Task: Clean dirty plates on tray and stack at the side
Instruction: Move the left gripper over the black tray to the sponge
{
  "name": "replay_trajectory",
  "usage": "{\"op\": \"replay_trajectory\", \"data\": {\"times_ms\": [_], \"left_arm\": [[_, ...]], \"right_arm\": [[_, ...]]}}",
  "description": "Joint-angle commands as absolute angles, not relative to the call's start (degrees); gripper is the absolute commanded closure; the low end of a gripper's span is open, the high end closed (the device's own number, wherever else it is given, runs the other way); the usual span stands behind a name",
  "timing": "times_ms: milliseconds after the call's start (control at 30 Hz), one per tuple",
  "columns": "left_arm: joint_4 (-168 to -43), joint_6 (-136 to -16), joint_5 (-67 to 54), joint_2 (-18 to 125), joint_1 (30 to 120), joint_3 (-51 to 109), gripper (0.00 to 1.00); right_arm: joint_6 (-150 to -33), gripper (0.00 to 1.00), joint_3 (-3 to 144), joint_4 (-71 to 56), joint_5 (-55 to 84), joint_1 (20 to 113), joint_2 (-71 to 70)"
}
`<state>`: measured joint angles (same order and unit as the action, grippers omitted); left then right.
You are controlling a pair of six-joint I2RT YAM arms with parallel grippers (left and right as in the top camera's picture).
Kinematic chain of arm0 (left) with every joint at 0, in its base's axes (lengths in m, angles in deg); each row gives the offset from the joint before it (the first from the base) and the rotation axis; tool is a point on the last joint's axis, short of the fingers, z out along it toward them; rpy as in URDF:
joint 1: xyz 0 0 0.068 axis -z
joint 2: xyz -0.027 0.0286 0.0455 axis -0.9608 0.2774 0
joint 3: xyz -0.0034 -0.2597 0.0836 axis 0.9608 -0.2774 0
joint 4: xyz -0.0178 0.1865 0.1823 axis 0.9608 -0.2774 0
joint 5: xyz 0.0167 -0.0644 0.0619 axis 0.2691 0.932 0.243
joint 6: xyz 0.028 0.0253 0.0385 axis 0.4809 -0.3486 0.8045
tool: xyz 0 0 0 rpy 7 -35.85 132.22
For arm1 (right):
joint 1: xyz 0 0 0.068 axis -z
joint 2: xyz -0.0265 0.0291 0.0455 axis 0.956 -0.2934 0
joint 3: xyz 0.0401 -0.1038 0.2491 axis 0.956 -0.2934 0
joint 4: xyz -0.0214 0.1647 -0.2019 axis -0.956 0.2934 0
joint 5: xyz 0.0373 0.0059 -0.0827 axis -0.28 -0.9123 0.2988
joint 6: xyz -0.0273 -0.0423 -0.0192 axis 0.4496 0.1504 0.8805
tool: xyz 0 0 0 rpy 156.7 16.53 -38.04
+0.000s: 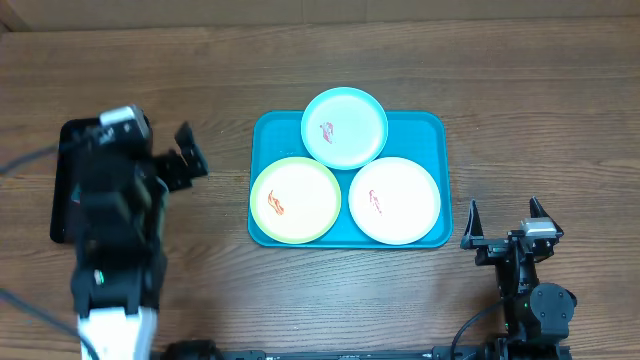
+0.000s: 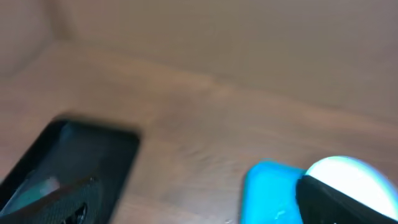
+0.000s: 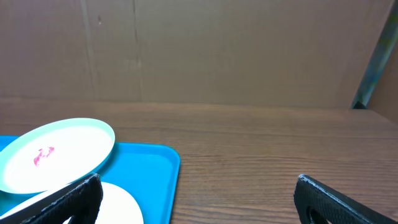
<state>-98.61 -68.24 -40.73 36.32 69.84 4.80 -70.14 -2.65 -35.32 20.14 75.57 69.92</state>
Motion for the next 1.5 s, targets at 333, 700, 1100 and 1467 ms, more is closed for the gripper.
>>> {"op": "replay_trajectory", "data": {"times_ms": [333,700,1100,1467], "left_arm": [[-111.4,-77.0,-43.2,56.8,56.8,21.0,0.00],[-114.0,-85.2,-39.5,67.4,38.1,23.3,0.00],[-114.7,-82.6,-33.5,83.9,38.5,25.7,0.03],[-116.5,-81.3,-35.2,94.6,39.5,28.8,0.08]], "right_arm": [[-70.1,0.00,-3.2,-35.8,20.2,75.8,70.5],[-70.1,0.00,-3.2,-35.8,20.3,75.8,70.5],[-70.1,0.00,-3.2,-35.8,20.3,75.8,70.5],[-70.1,0.00,-3.2,-35.8,20.3,75.8,70.5]]}}
